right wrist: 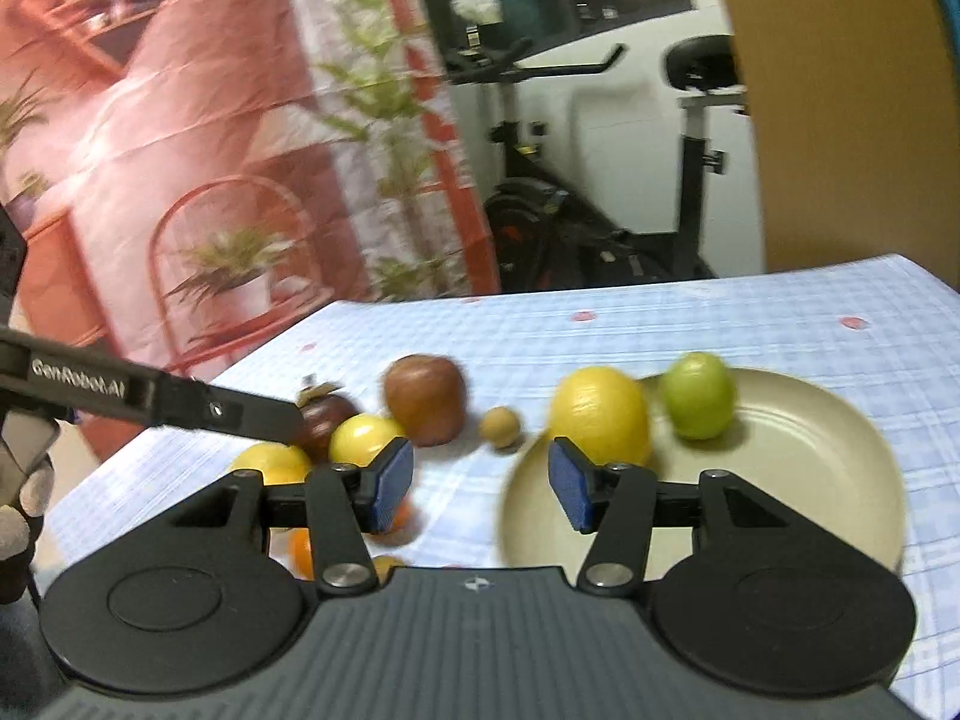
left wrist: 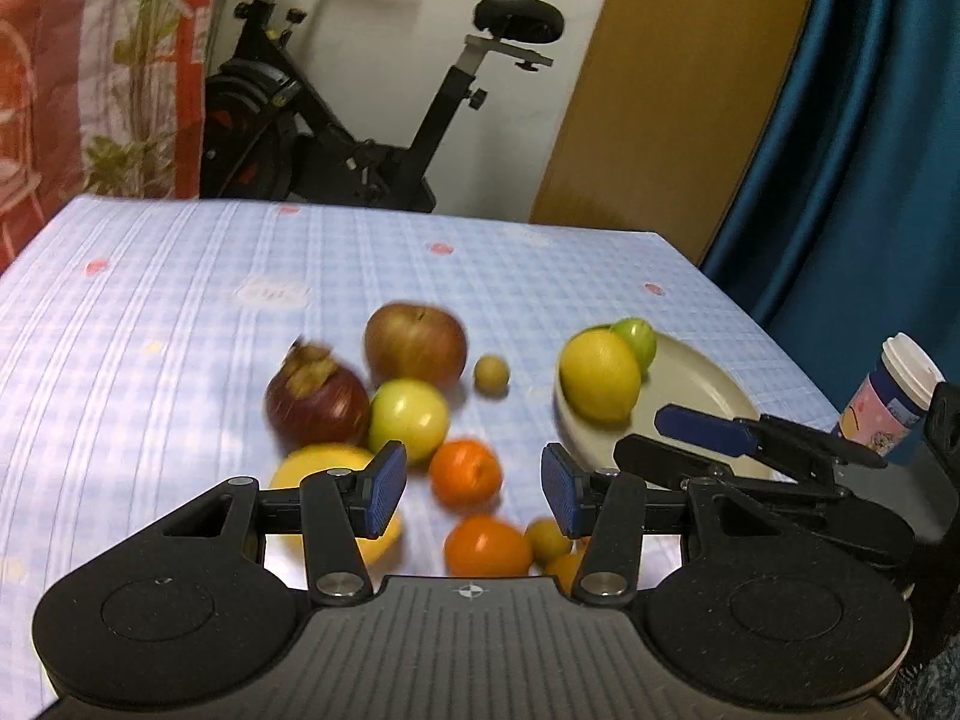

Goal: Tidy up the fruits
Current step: 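Lift the left gripper away from the plate, then move the left gripper to a brownish orange in the fruit cluster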

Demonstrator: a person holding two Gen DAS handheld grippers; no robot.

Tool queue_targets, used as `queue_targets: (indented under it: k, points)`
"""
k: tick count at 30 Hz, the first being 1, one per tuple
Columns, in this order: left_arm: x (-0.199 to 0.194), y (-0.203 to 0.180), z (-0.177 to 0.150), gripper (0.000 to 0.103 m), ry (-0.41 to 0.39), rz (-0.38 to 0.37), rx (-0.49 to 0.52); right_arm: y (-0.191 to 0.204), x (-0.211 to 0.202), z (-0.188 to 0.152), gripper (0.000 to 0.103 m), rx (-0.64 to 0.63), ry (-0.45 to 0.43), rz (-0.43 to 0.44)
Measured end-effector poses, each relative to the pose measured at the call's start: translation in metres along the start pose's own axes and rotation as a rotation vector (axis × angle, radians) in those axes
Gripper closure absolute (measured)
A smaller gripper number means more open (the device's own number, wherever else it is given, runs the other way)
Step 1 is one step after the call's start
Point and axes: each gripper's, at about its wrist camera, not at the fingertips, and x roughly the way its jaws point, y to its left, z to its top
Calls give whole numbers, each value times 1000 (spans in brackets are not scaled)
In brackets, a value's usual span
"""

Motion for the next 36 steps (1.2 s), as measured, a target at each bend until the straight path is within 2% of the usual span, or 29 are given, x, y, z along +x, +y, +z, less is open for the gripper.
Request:
queue_targets:
  k: [9, 14, 18, 24, 29, 36]
  points:
    - [-17, 16, -26, 51, 31, -47, -62, 47, -4, -12, 49, -126, 89, 69]
    - [-20, 18, -30, 51, 37, -63, -70, 68, -8, -15, 49, -185, 122, 122]
    - [-19, 18, -31, 51, 42, -81, -77, 78, -9, -25, 50, -235, 186, 148]
    - [-11, 17, -37, 51, 74, -120, -88, 82, -3, -35, 51, -233, 281, 188]
    - [-1, 17, -42, 51, 108, -153, -95, 75, 9, -42, 51, -180, 336, 193]
    - [9, 20, -46, 51, 142, -184, -106, 67, 17, -44, 52, -118, 346, 194]
